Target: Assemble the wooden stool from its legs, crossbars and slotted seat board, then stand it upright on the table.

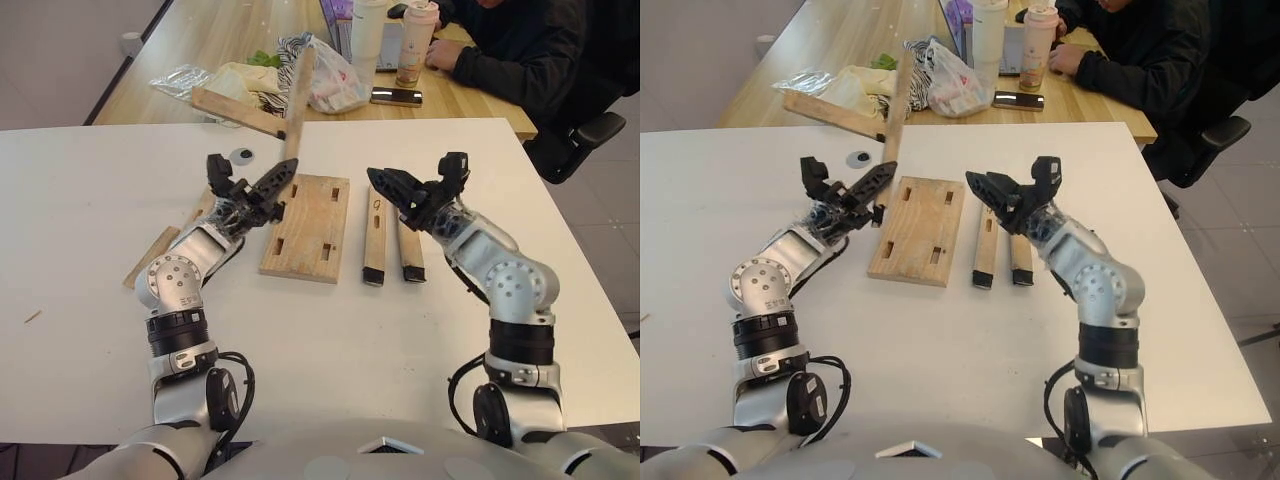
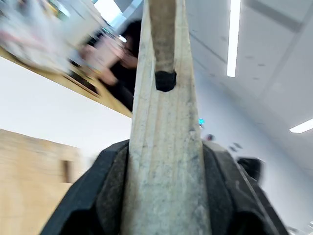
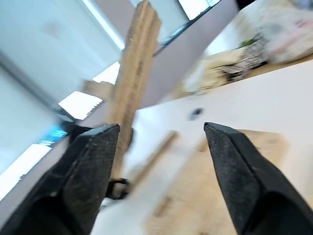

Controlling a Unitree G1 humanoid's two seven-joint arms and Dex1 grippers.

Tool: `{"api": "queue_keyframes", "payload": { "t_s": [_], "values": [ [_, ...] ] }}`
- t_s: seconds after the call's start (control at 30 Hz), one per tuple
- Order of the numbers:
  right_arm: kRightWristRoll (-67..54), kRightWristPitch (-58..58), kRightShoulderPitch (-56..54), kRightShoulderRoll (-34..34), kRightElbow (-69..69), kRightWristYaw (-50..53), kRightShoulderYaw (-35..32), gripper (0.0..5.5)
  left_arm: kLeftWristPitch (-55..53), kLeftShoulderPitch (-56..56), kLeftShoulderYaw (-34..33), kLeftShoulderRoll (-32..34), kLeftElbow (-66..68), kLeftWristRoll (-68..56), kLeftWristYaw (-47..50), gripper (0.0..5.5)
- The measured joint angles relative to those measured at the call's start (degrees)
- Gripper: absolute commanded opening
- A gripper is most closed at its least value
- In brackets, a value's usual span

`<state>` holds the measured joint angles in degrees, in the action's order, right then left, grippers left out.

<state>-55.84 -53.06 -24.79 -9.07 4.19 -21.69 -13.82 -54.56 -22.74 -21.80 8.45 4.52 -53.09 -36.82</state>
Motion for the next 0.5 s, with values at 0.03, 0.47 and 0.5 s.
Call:
{"api": "queue_keyframes", "payload": {
  "t_s": [0.03,0.47,0.5],
  "values": [
    [-3.4,-2.6,-1.8,-0.1,-1.2,0.5,-1.4,3.51,-1.1,-0.2,0.6,0.8,0.7,-1.0,-2.1,1.98],
    [-20.8,-15.3,-9.7,1.8,-8.7,12.0,-3.9,3.51,-6.1,-1.2,9.2,2.3,1.6,-6.2,-13.9,1.98],
    [-20.9,-15.3,-9.7,1.8,-8.8,12.0,-3.9,3.51,-6.6,-1.2,9.2,2.3,1.6,-6.6,-13.7,1.98]
  ]
}}
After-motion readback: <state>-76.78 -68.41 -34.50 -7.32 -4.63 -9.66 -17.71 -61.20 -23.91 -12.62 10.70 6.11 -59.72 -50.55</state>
